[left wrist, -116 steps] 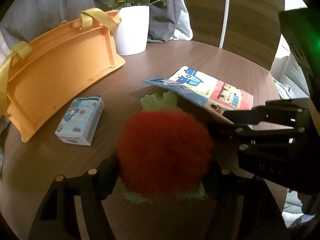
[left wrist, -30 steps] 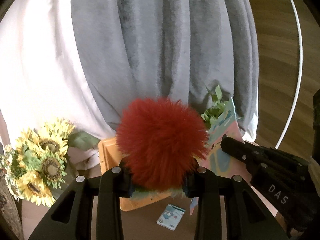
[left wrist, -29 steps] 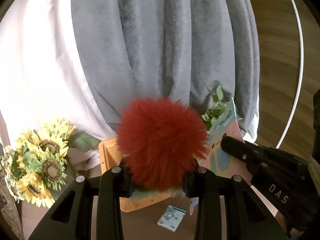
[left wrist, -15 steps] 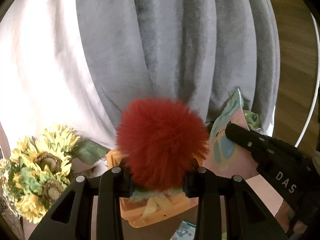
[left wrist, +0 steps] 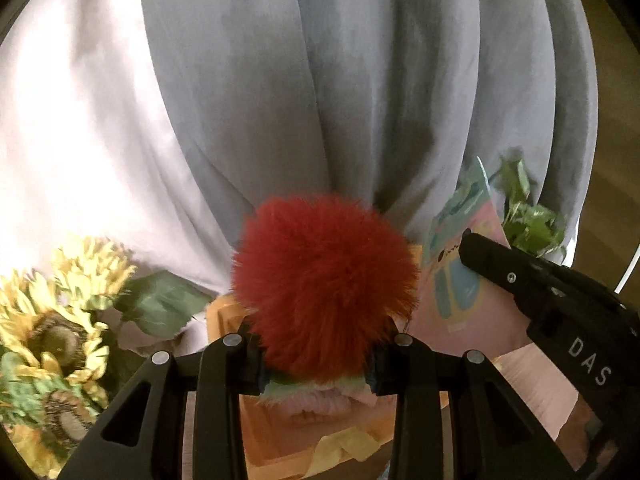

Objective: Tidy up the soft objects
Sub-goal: 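Lower the pompom in left gripper while right gripper lowers the book into the crate, then open left gripper to release the pompom while right gripper releases the book in the crate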

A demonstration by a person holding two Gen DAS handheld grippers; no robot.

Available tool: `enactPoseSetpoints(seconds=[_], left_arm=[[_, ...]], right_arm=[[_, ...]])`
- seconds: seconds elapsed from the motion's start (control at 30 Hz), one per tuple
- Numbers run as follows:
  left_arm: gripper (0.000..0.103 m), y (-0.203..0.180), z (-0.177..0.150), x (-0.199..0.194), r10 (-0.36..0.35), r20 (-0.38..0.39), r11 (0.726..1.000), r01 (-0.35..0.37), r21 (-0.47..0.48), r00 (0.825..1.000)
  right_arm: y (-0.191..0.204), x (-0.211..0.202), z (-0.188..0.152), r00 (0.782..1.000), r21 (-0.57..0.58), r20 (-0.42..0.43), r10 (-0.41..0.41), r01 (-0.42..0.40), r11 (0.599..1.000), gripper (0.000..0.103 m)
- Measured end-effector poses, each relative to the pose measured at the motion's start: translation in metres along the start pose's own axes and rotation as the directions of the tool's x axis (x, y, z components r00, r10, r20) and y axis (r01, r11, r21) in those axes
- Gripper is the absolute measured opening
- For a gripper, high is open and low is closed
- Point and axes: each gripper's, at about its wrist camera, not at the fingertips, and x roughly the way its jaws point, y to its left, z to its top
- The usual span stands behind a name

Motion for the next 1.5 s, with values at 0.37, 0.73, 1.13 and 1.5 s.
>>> enactPoseSetpoints(seconds=[0.37, 0.73, 1.13, 1.5], left_arm=[[0.035, -0.005, -0.023, 0.049, -0.014, -0.105, 1.0, 0.016, 0.015, 0.994], [0.035, -0.004, -0.039, 0.083, -0.021, -0.181, 1.0, 0.024, 0.015, 0.983], [0.035, -0.006, -0.04, 0.102, -0.052, -0.24, 0.998, 0.057, 0.015, 0.969], [0.036, -0.021, -0.036, 0.108, -0.082, -0.247, 0.996, 0.09, 0.021, 0.966]], right_arm=[[-0.021, 0.045, -0.036, 0.989, 0.043, -0.145, -0.022, 0.028, 0.999, 0.003], [-0.048, 0.094, -0.059, 0.946, 0.11, -0.323, -0.034, 0.073, 0.991, 0.003], [-0.058, 0.131, -0.058, 0.883, 0.063, -0.457, -0.111, 0.157, 0.986, 0.003], [-0.066, 0.128, -0.061, 0.87, 0.037, -0.471, -0.147, 0.186, 0.982, 0.034]])
